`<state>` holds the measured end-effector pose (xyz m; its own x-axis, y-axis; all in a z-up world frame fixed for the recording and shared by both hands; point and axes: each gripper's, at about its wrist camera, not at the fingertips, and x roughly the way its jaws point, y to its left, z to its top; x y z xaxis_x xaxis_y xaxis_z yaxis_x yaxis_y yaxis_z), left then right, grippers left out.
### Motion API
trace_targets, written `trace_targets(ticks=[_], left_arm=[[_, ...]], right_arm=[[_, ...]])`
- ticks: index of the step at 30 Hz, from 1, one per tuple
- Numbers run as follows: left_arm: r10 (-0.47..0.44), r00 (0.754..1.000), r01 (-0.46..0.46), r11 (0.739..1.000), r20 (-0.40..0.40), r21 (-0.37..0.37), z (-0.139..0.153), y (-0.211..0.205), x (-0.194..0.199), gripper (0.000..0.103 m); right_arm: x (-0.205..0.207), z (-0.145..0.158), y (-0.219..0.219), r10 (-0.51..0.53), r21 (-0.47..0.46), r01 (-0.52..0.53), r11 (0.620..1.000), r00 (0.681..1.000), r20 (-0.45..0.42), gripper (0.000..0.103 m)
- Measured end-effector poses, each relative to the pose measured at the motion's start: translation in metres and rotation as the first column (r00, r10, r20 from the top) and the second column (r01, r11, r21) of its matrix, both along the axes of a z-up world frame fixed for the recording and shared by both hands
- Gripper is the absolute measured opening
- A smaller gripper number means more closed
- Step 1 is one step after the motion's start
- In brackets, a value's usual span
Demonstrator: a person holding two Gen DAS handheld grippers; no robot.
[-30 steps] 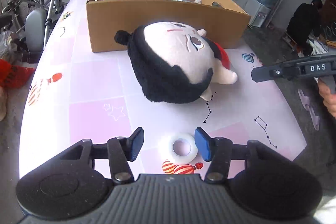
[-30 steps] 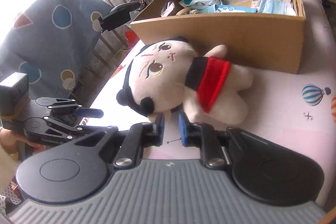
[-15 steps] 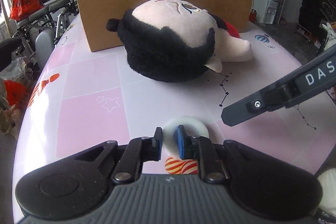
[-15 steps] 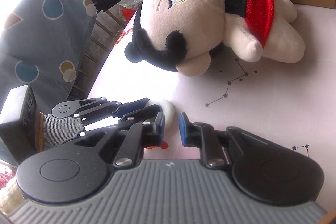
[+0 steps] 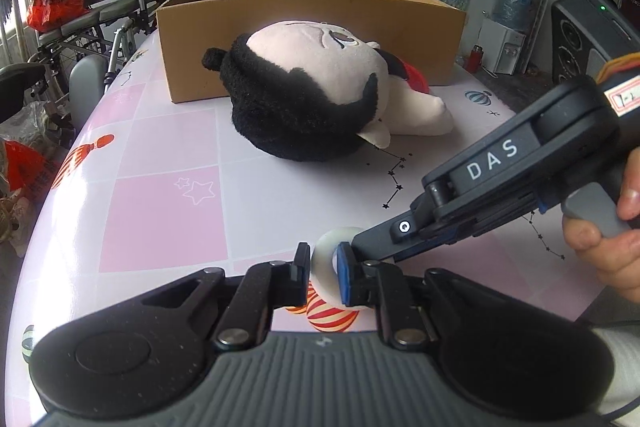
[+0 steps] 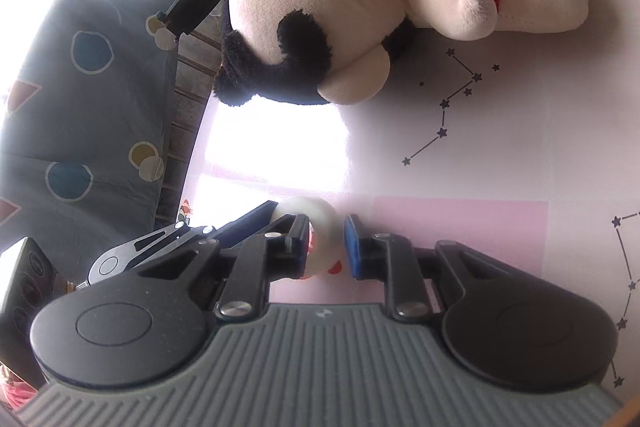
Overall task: Organize soft objects
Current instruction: 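Move the left gripper to the white tape roll and close on it, then lift the tape roll with the left gripper and lower it into the box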
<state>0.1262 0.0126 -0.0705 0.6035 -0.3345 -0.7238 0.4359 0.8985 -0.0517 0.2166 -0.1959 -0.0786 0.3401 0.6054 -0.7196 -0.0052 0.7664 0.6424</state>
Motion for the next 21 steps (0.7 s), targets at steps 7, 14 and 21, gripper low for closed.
trace_targets(ticks=[7,14,21], left_arm=[[0.007,1.000,-0.007,1.000,-0.006,-0.002,-0.004,0.001,-0.001,0.014],[0.007,0.998,-0.008,1.000,0.056,0.007,0.009,-0.003,-0.004,0.013],[-0.036,0.978,0.038,0.999,0.206,-0.006,0.076,-0.009,-0.001,0.013]], right_arm=[[-0.014,-0.001,0.005,0.026,-0.066,-0.022,0.998,0.998,0.049,0.015],[-0.040,0.026,0.019,0.024,-0.170,0.019,0.985,0.969,0.247,0.014],[-0.039,0.098,0.004,0.047,-0.169,0.032,0.985,0.894,0.445,0.014]])
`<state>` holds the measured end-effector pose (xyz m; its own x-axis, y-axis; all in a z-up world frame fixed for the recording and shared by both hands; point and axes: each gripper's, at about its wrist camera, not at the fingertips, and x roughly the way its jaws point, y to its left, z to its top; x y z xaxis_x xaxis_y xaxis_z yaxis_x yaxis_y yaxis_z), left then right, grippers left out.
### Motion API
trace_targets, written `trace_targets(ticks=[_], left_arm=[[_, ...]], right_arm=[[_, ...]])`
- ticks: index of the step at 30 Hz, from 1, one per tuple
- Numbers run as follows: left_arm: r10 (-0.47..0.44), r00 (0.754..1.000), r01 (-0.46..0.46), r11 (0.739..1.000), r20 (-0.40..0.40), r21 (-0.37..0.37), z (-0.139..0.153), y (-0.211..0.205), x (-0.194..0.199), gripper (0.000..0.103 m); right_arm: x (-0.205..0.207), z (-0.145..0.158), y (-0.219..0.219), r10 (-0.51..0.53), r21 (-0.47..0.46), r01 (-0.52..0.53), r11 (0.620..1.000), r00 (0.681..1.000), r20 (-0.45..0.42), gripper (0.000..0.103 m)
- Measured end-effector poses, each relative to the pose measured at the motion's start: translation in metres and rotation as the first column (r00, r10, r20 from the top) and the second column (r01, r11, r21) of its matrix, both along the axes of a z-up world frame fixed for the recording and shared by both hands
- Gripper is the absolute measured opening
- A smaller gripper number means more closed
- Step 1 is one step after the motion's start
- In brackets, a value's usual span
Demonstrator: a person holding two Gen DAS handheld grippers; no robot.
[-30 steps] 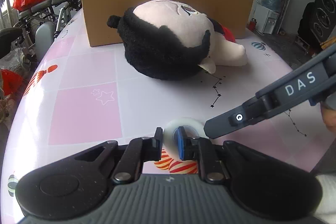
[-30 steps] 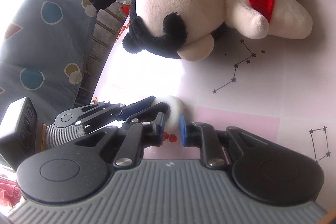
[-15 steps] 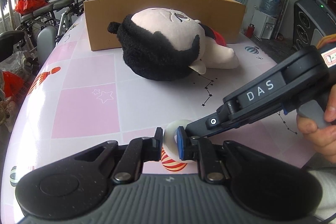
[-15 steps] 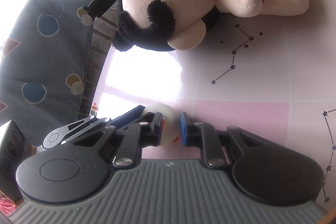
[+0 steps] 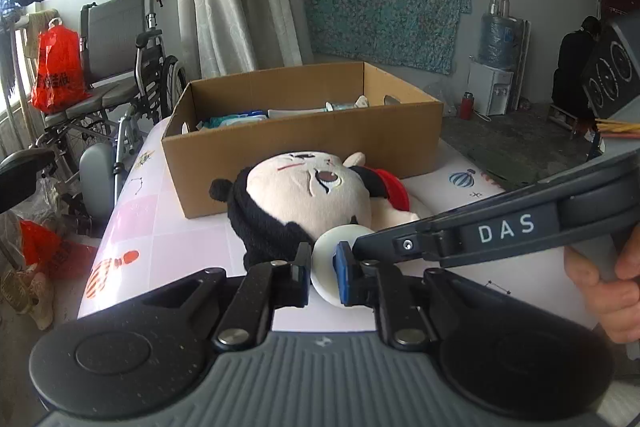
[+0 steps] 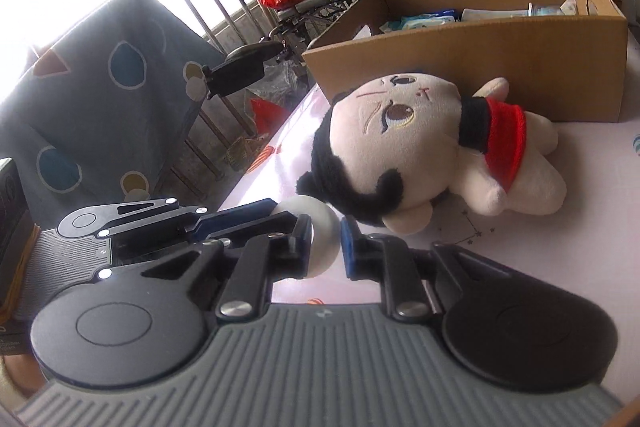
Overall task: Organize soft objects
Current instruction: 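Lift the tape roll with the left gripper and lower it into the box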
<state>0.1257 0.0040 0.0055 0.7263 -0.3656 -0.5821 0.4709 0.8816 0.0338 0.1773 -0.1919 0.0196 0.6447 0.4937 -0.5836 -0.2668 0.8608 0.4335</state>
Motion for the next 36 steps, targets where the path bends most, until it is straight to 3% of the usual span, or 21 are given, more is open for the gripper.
trace_targets(ticks=[4,7,11,14,20,24,27,29,31,33,36], left_arm=[[-0.063,0.995,0.064,0.998,0.078,-0.006,0.043,-0.013,0.028,0.013],[-0.151,0.981,0.151,0.988,0.120,0.006,0.076,-0.032,0.072,0.014],[-0.264,0.961,0.265,0.964,0.081,-0.002,0.099,-0.062,0.152,0.015],[-0.348,0.937,0.348,0.937,-0.010,0.003,0.102,-0.095,0.221,0.015],[-0.416,0.874,0.424,0.905,-0.249,-0.023,0.060,-0.143,0.321,0.015],[-0.435,0.804,0.466,0.884,-0.404,-0.024,0.013,-0.163,0.363,0.015],[-0.449,0.745,0.523,0.852,-0.494,0.016,-0.017,-0.170,0.372,0.013],[-0.448,0.724,0.553,0.832,-0.524,0.052,-0.028,-0.175,0.375,0.013],[-0.438,0.681,0.582,0.810,-0.587,0.070,-0.041,-0.179,0.380,0.013],[-0.439,0.660,0.603,0.794,-0.610,0.082,-0.051,-0.183,0.384,0.013],[-0.441,0.643,0.637,0.762,-0.627,0.118,-0.060,-0.190,0.384,0.012]], right_arm=[[0.026,0.044,-0.024,-0.013,0.011,0.012,1.000,0.995,0.097,0.014],[0.065,0.076,-0.049,-0.025,0.007,0.024,1.000,0.989,0.146,0.014],[0.139,0.107,-0.095,-0.050,-0.039,0.056,0.998,0.989,0.142,0.015],[0.191,0.111,-0.118,-0.059,-0.092,0.067,0.994,0.995,0.086,0.015],[0.280,0.068,-0.151,-0.066,-0.135,0.042,0.990,0.981,-0.180,0.015],[0.313,0.030,-0.150,-0.045,-0.193,-0.022,0.981,0.941,-0.336,0.015],[0.327,0.002,-0.140,-0.014,-0.206,-0.089,0.974,0.891,-0.454,0.015],[0.329,-0.015,-0.130,0.007,-0.195,-0.127,0.972,0.853,-0.521,0.015],[0.334,-0.025,-0.123,0.021,-0.198,-0.162,0.967,0.820,-0.572,0.015],[0.339,-0.031,-0.117,0.032,-0.222,-0.198,0.955,0.811,-0.584,0.015],[0.348,-0.046,-0.119,0.024,-0.195,-0.190,0.962,0.772,-0.635,0.015]])
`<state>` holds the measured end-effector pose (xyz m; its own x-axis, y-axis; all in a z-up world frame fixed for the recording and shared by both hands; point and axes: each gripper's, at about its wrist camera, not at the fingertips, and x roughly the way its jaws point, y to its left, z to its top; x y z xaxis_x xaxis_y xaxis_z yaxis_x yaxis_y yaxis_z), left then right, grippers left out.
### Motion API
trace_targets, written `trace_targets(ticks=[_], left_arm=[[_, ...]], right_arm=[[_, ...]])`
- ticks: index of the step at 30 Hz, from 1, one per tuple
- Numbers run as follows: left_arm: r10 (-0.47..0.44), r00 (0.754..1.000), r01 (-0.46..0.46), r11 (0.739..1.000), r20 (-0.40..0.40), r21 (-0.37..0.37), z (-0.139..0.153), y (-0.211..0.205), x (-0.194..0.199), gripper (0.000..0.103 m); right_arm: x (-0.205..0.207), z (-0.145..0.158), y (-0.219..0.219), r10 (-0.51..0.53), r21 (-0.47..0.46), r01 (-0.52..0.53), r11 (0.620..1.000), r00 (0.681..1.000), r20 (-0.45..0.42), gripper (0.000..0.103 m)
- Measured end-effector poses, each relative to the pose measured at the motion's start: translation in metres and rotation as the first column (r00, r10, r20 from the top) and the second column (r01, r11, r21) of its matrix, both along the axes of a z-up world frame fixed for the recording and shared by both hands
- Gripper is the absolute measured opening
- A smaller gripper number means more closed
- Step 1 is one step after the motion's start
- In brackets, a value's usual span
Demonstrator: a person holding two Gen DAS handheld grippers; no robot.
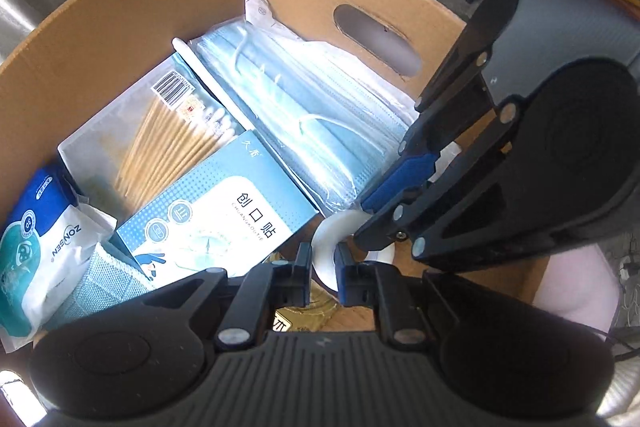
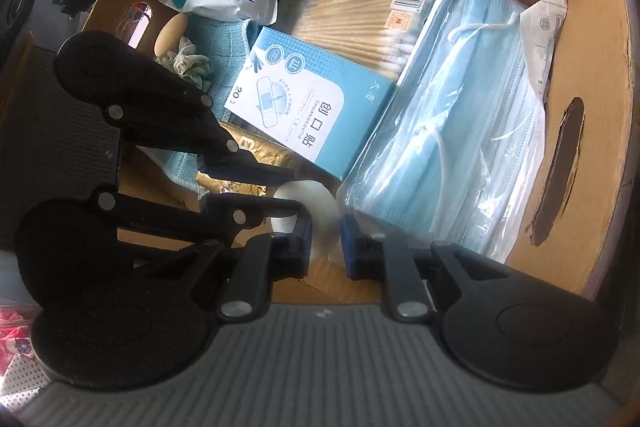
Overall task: Organize soft objects
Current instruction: 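Lift the tape roll with the left gripper and lower it into the box, then open the left gripper and withdraw it from the box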
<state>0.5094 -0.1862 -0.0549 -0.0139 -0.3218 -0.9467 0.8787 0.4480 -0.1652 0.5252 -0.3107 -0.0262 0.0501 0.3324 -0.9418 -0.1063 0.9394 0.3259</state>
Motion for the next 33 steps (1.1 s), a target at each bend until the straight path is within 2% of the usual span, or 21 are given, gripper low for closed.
trace_targets(ticks=[1,3,5,8,10,11,12,13,16,18,21,24,26,29,31,33], left_arm=[[-0.006,1.000,0.006,1.000,0.011,0.016,-0.002,-0.003,-0.001,0.012],[-0.058,0.996,0.053,0.994,0.060,0.096,-0.006,-0.013,-0.008,0.012],[-0.105,0.991,0.094,0.987,0.083,0.132,-0.009,-0.019,-0.014,0.012],[-0.090,0.993,0.076,0.982,0.074,0.175,-0.011,-0.026,-0.010,0.014],[-0.114,0.990,0.093,0.972,0.085,0.216,-0.014,-0.032,-0.011,0.014],[-0.129,0.986,0.101,0.964,0.103,0.244,-0.017,-0.034,-0.012,0.015],[-0.148,0.981,0.109,0.953,0.122,0.282,-0.021,-0.037,-0.012,0.016],[-0.150,0.981,0.108,0.951,0.126,0.291,-0.023,-0.037,-0.012,0.017],[-0.090,0.992,0.066,0.968,0.092,0.242,-0.018,-0.031,-0.007,0.021],[-0.078,0.992,0.055,0.973,0.096,0.223,-0.014,-0.025,-0.008,0.031],[-0.036,0.997,0.022,0.983,0.071,0.182,-0.009,-0.015,-0.007,0.034],[-0.022,0.992,0.000,0.985,0.125,0.171,-0.001,-0.006,-0.012,0.034],[-0.013,0.988,-0.007,0.991,0.153,0.133,0.010,0.003,-0.016,0.034],[0.043,0.981,-0.049,0.998,0.189,0.026,0.037,0.027,-0.026,0.034],[0.107,0.964,-0.091,0.993,0.243,-0.074,0.064,0.041,-0.044,0.034],[0.171,0.940,-0.126,0.978,0.296,-0.165,0.093,0.061,-0.070,0.040]], right_arm=[[0.003,-0.004,-0.002,-0.017,0.007,0.017,1.000,1.000,-0.019,0.016],[0.004,-0.010,-0.001,-0.019,0.014,0.020,1.000,0.999,-0.041,0.016],[0.003,-0.011,0.000,-0.021,0.011,0.021,1.000,0.999,-0.035,0.019],[0.002,-0.009,-0.001,-0.017,0.025,0.017,1.000,1.000,-0.008,0.018],[0.000,-0.010,-0.003,-0.016,0.034,0.016,0.999,1.000,-0.010,0.013],[-0.001,-0.012,-0.003,-0.015,0.035,0.015,0.999,1.000,-0.014,0.004],[-0.002,-0.015,-0.003,-0.020,0.020,0.021,1.000,1.000,-0.014,0.000],[-0.003,-0.021,-0.001,-0.002,0.001,0.002,1.000,1.000,-0.016,0.000],[-0.006,-0.030,0.005,0.007,-0.004,-0.007,1.000,1.000,-0.027,0.000],[-0.008,-0.025,0.007,0.032,-0.011,-0.032,0.999,0.999,-0.005,0.000],[-0.009,-0.010,0.007,0.044,-0.016,-0.044,0.999,0.999,0.023,0.000],[-0.011,0.008,0.003,0.039,-0.017,-0.038,0.999,0.997,0.064,0.001],[-0.014,0.024,-0.006,0.005,0.024,-0.008,1.000,0.995,0.099,0.002],[-0.030,0.056,-0.020,-0.035,0.091,0.017,0.996,0.979,0.200,0.002],[-0.052,0.082,-0.029,-0.043,0.102,0.012,0.995,0.952,0.302,0.002],[-0.079,0.104,-0.035,-0.038,0.111,-0.004,0.994,0.926,0.374,0.002]])
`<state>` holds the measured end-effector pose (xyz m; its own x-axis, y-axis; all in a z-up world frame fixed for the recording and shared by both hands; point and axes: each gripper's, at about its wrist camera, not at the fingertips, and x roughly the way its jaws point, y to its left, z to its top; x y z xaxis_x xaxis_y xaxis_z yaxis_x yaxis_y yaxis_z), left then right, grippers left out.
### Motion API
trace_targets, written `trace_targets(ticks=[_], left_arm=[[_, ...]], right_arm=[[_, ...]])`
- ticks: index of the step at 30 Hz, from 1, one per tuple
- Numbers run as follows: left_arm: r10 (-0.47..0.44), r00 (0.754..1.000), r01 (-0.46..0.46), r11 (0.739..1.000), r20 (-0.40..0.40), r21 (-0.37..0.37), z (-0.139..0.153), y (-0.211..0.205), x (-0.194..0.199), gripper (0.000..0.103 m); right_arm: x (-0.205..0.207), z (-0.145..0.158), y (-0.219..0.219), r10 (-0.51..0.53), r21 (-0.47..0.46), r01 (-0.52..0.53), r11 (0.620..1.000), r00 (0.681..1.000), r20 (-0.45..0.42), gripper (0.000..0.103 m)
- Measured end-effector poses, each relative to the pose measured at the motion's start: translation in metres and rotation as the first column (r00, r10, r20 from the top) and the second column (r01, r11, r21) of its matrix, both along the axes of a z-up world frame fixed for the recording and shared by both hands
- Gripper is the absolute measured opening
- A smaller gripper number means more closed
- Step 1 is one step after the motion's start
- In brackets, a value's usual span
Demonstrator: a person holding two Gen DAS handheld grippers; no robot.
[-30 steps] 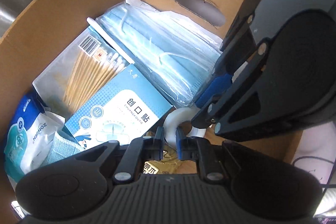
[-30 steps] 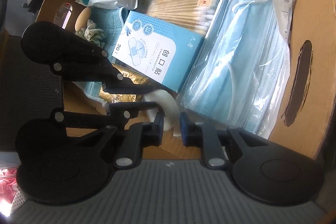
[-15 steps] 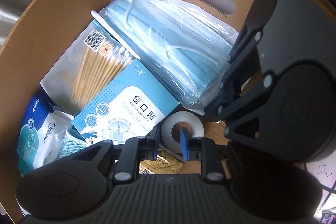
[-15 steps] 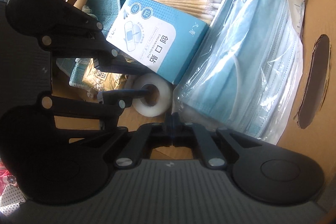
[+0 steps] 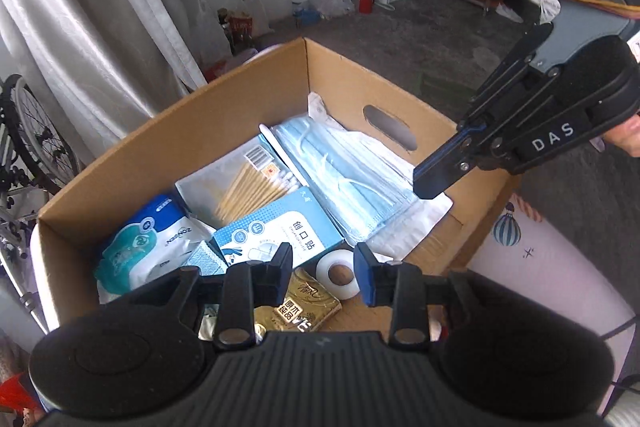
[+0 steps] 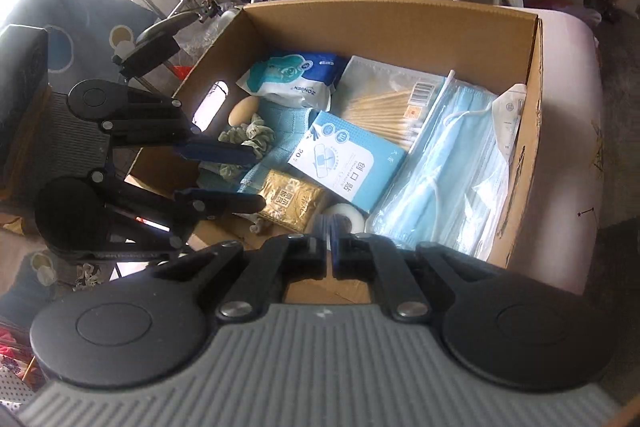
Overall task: Organize soft objects
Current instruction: 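Open the left gripper and withdraw it from the box, then grasp the plush doll's body with the right gripper while the left gripper grips its head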
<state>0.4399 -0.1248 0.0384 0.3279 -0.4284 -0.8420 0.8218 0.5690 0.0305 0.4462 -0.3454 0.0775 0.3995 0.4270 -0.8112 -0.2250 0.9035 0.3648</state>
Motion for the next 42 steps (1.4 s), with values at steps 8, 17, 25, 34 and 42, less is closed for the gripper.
trace_targets(ticks=[8,17,25,34,42], left_arm=[[0.285,0.957,-0.268,0.941,0.058,-0.208,0.048,0.102,-0.113,0.046],[0.534,0.821,-0.566,0.706,-0.204,-0.426,-0.013,0.173,-0.202,0.078],[0.531,0.796,-0.603,0.658,-0.290,-0.451,-0.068,0.152,-0.173,0.099],[0.567,0.812,-0.575,0.736,-0.139,-0.358,-0.099,0.118,-0.181,0.103],[0.573,0.803,-0.592,0.738,-0.162,-0.323,-0.102,0.120,-0.208,0.103]], right_arm=[[-0.088,0.029,-0.023,-0.072,0.139,0.057,0.989,0.991,0.109,0.003],[-0.163,-0.058,-0.023,-0.200,0.232,0.190,0.954,0.980,0.019,0.023],[-0.166,-0.147,-0.009,-0.369,0.462,0.400,0.792,0.915,-0.161,0.042],[-0.170,-0.166,0.028,-0.430,0.392,0.440,0.808,0.895,-0.118,0.048],[-0.199,-0.158,0.030,-0.398,0.407,0.400,0.821,0.913,-0.095,0.048]])
